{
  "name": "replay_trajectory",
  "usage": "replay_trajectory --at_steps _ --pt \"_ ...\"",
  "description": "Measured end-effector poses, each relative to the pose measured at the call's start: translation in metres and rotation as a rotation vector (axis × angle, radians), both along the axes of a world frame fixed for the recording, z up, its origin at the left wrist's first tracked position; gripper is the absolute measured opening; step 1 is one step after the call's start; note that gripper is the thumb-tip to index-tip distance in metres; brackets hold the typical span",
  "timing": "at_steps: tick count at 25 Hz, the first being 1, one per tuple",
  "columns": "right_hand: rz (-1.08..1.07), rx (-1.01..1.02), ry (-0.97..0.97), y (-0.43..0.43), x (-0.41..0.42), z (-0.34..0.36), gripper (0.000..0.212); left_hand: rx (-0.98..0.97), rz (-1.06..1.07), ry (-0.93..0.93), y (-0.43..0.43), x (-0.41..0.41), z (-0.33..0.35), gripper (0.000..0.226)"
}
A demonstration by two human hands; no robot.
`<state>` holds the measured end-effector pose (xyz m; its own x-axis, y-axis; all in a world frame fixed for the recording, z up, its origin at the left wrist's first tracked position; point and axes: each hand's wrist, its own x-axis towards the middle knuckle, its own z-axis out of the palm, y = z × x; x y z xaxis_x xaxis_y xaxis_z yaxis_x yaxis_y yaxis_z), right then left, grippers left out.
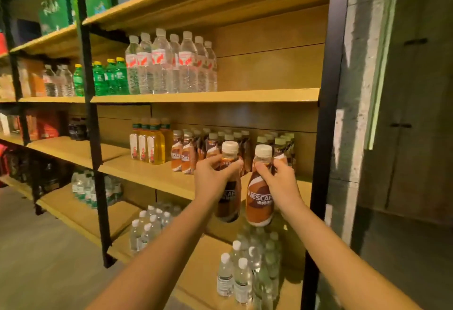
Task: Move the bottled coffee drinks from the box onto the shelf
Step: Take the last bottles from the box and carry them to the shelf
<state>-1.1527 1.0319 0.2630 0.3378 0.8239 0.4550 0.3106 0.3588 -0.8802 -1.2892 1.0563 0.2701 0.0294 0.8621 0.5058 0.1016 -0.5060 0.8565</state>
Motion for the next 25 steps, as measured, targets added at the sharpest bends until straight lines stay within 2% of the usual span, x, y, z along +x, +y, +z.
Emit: replay_trajectory --at_steps 1,2,5,9,12,15,19,21,23,25 --pt "-0.049 -0.012 -0.004 0.012 0.008 0.001 0.059 -0.003 -0.031 -0.006 0.019 0.008 0.003 0.015" --pt "-0.09 -0.017 -0.006 0.023 0.015 0.002 0.057 -0.01 -0.068 -0.017 0.036 0.015 0.006 0.021" --pt "-0.186 -0.021 -0.006 0.053 0.028 0.005 0.03 -0.048 -0.169 -0.007 0.089 0.036 0.007 0.039" --pt "-0.311 -0.023 -0.002 0.082 0.033 0.005 0.008 -0.062 -0.331 0.022 0.147 0.059 -0.001 0.031" --pt "-0.39 -0.022 -0.006 0.094 0.037 0.0 0.005 -0.072 -0.408 0.023 0.171 0.073 -0.011 0.03" --pt "-0.445 -0.021 -0.024 0.101 0.039 -0.004 0.012 -0.093 -0.458 0.006 0.176 0.082 -0.016 0.012" --pt "-0.442 -0.042 -0.04 0.109 0.044 -0.012 0.009 -0.075 -0.43 -0.029 0.178 0.091 -0.022 0.023" --pt "-0.444 -0.054 -0.043 0.114 0.045 -0.014 0.012 -0.053 -0.396 -0.054 0.175 0.092 -0.025 0.018" --pt "-0.437 -0.081 -0.045 0.112 0.046 -0.017 0.031 0.013 -0.41 -0.038 0.171 0.089 -0.026 0.02" --pt "-0.419 -0.139 -0.003 0.103 0.048 -0.028 0.063 0.017 -0.457 0.023 0.171 0.082 -0.031 0.043"
